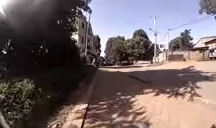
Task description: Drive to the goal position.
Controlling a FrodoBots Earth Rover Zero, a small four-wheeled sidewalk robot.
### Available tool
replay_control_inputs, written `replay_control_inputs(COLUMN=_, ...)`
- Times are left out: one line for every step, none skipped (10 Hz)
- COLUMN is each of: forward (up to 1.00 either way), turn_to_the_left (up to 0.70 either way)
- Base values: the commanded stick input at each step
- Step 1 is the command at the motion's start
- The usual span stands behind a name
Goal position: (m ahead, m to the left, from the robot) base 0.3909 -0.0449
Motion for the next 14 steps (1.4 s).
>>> replay_control_inputs(forward=1.00, turn_to_the_left=0.00)
replay_control_inputs(forward=1.00, turn_to_the_left=-0.02)
replay_control_inputs(forward=1.00, turn_to_the_left=-0.13)
replay_control_inputs(forward=1.00, turn_to_the_left=-0.24)
replay_control_inputs(forward=1.00, turn_to_the_left=-0.36)
replay_control_inputs(forward=1.00, turn_to_the_left=-0.20)
replay_control_inputs(forward=1.00, turn_to_the_left=0.00)
replay_control_inputs(forward=1.00, turn_to_the_left=0.00)
replay_control_inputs(forward=1.00, turn_to_the_left=0.00)
replay_control_inputs(forward=1.00, turn_to_the_left=0.00)
replay_control_inputs(forward=1.00, turn_to_the_left=0.00)
replay_control_inputs(forward=1.00, turn_to_the_left=0.00)
replay_control_inputs(forward=1.00, turn_to_the_left=0.00)
replay_control_inputs(forward=1.00, turn_to_the_left=0.00)
